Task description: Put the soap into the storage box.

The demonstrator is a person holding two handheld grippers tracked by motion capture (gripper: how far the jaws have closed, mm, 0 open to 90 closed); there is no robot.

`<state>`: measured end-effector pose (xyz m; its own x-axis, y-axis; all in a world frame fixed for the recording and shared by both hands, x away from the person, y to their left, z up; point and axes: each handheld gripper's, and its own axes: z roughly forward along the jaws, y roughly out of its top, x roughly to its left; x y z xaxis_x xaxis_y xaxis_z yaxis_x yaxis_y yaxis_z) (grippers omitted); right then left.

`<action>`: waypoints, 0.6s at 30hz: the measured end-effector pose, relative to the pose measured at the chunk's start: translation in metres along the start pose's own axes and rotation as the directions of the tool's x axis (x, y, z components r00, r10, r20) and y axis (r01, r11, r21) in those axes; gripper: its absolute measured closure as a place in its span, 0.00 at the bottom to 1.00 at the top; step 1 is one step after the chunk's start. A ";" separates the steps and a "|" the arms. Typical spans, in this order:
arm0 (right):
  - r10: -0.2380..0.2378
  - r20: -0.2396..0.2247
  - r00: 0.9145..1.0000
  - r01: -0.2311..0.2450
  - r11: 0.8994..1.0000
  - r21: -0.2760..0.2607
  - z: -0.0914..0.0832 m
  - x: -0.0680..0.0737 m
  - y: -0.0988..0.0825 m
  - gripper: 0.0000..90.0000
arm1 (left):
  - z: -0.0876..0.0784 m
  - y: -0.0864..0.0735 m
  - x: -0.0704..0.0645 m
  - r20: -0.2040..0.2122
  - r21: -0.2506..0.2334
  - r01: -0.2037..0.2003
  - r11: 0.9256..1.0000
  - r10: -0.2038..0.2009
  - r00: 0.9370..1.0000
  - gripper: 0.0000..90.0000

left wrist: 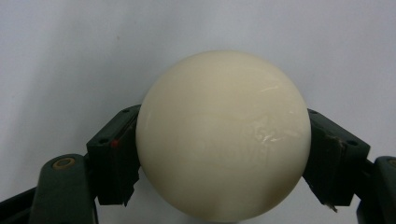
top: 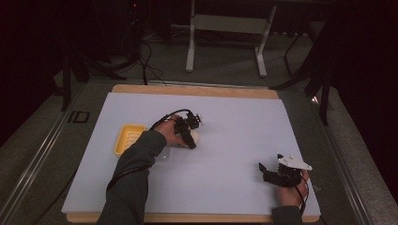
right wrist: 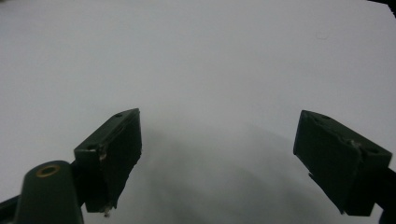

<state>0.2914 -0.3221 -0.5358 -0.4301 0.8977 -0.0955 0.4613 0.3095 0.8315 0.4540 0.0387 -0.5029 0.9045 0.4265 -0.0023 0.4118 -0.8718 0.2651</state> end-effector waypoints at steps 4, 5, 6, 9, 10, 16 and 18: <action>-0.001 0.000 1.000 0.001 1.000 0.001 0.000 0.000 0.000 0.17 | -0.006 -0.002 -0.002 0.000 -0.002 -0.007 1.000 0.007 1.000 0.26; -0.001 0.000 1.000 0.001 1.000 0.001 0.000 0.000 0.000 0.17 | -0.008 -0.003 -0.002 -0.001 -0.004 -0.008 1.000 0.008 1.000 0.26; -0.001 0.000 1.000 0.001 1.000 0.001 0.000 0.000 0.000 0.17 | -0.010 -0.003 -0.003 -0.004 -0.007 -0.009 1.000 0.009 1.000 0.26; -0.002 0.000 1.000 0.002 1.000 0.001 0.000 0.000 0.000 0.17 | -0.015 -0.004 -0.004 -0.004 -0.012 -0.017 1.000 0.017 1.000 0.26; -0.003 0.000 1.000 0.003 1.000 0.001 0.000 0.000 0.000 0.17 | -0.017 -0.005 -0.005 -0.004 -0.011 -0.019 1.000 0.018 1.000 0.26; -0.003 -0.001 1.000 0.003 1.000 0.001 0.000 0.000 0.000 0.17 | -0.024 -0.006 -0.006 -0.004 -0.009 -0.029 1.000 0.029 1.000 0.26; -0.003 -0.001 1.000 0.003 1.000 0.001 0.000 0.000 0.000 0.17 | -0.026 -0.007 -0.007 -0.009 -0.013 -0.030 0.999 0.030 1.000 0.26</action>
<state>0.2913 -0.3218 -0.5359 -0.4322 0.8964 -0.0980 0.4605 0.3128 0.8307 0.4422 0.0484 -0.4796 0.9156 0.4019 0.0140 0.3827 -0.8813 0.2772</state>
